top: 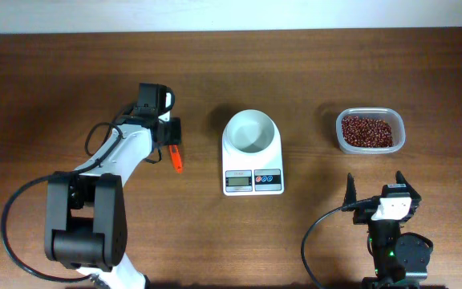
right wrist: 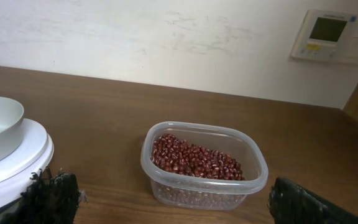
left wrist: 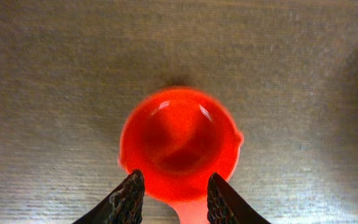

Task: Scoop item into bowl and weigh 50g on scale
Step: 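Move the left gripper over the red scoop handle, then lower the left gripper and grasp the red scoop handle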

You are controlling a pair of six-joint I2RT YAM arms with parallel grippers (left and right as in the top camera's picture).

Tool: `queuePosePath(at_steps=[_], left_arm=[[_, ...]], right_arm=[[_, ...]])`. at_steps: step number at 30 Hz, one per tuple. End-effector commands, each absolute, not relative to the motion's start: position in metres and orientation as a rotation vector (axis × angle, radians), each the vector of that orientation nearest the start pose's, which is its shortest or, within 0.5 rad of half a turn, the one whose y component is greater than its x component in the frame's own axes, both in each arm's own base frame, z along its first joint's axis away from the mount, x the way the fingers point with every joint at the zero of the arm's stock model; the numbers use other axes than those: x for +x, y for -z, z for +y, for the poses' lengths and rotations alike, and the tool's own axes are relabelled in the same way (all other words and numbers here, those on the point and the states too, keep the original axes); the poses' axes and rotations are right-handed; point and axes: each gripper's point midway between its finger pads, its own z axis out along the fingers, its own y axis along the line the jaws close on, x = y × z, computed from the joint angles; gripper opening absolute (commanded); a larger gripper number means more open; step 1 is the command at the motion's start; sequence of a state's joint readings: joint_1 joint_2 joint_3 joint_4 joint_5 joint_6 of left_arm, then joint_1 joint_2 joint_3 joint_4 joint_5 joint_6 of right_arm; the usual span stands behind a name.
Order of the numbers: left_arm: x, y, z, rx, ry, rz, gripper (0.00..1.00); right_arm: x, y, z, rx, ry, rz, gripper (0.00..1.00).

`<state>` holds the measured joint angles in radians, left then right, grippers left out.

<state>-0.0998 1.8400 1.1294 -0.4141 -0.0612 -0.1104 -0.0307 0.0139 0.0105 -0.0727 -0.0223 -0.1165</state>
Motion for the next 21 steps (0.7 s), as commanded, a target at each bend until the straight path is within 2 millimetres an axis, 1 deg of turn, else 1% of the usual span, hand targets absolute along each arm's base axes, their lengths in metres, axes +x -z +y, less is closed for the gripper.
queuePosePath(at_steps=[1, 2, 3, 4, 5, 6, 7, 9, 11, 12, 13, 14, 15, 16, 18, 19, 20, 21], left_arm=[[0.421, -0.038, -0.03, -0.052, -0.032, 2.684, 0.46], [0.422, -0.042, -0.03, -0.052, -0.031, 2.687, 0.49], [0.421, -0.05, -0.03, -0.051, -0.034, 2.701, 0.54], [0.42, -0.057, -0.03, -0.051, -0.035, 2.72, 0.57], [0.418, -0.06, -0.031, -0.055, -0.027, 2.732, 0.58], [0.413, -0.06, -0.031, -0.11, -0.016, 2.757, 0.59], [0.402, -0.055, -0.034, -0.171, 0.015, 2.803, 0.64], [0.387, -0.049, -0.033, -0.257, 0.019, 2.858, 0.76], [0.385, -0.048, -0.033, -0.259, 0.018, 2.865, 0.8], [0.385, -0.047, -0.033, -0.259, 0.018, 2.866, 0.8], [0.383, -0.046, -0.033, -0.274, 0.018, 2.871, 0.79], [0.378, -0.042, -0.032, -0.337, 0.022, 2.878, 0.75], [0.374, -0.037, -0.032, -0.393, 0.024, 2.885, 0.74], [0.372, -0.031, -0.033, -0.422, 0.03, 2.876, 0.7], [0.374, -0.025, -0.033, -0.42, 0.038, 2.853, 0.58], [0.376, -0.024, -0.033, -0.419, 0.042, 2.842, 0.54], [0.377, -0.022, -0.033, -0.418, 0.045, 2.835, 0.48], [0.377, -0.022, -0.035, -0.416, 0.061, 2.836, 0.45]], right_arm=[[0.246, -0.156, -0.005, -0.087, 0.105, 1.648, 0.99], [0.246, -0.156, -0.005, -0.087, 0.105, 1.648, 0.99], [0.246, -0.156, -0.005, -0.087, 0.105, 1.648, 0.99], [0.246, -0.156, -0.005, -0.087, 0.105, 1.648, 0.99], [0.246, -0.156, -0.005, -0.087, 0.105, 1.648, 0.99], [0.246, -0.156, -0.005, -0.087, 0.105, 1.648, 0.99], [0.246, -0.156, -0.005, -0.087, 0.105, 1.648, 0.99], [0.246, -0.156, -0.005, -0.087, 0.105, 1.648, 0.99], [0.246, -0.156, -0.005, -0.087, 0.105, 1.648, 0.99], [0.246, -0.156, -0.005, -0.087, 0.105, 1.648, 0.99], [0.246, -0.156, -0.005, -0.087, 0.105, 1.648, 0.99], [0.246, -0.156, -0.005, -0.087, 0.105, 1.648, 0.99], [0.246, -0.156, -0.005, -0.088, 0.104, 1.647, 0.99], [0.246, -0.157, -0.004, -0.089, 0.102, 1.643, 0.99], [0.246, -0.155, -0.004, -0.089, 0.103, 1.649, 0.99], [0.246, -0.155, -0.005, -0.087, 0.105, 1.65, 0.99], [0.246, -0.155, -0.005, -0.087, 0.105, 1.65, 0.99], [0.246, -0.155, -0.005, -0.087, 0.105, 1.65, 0.99]])
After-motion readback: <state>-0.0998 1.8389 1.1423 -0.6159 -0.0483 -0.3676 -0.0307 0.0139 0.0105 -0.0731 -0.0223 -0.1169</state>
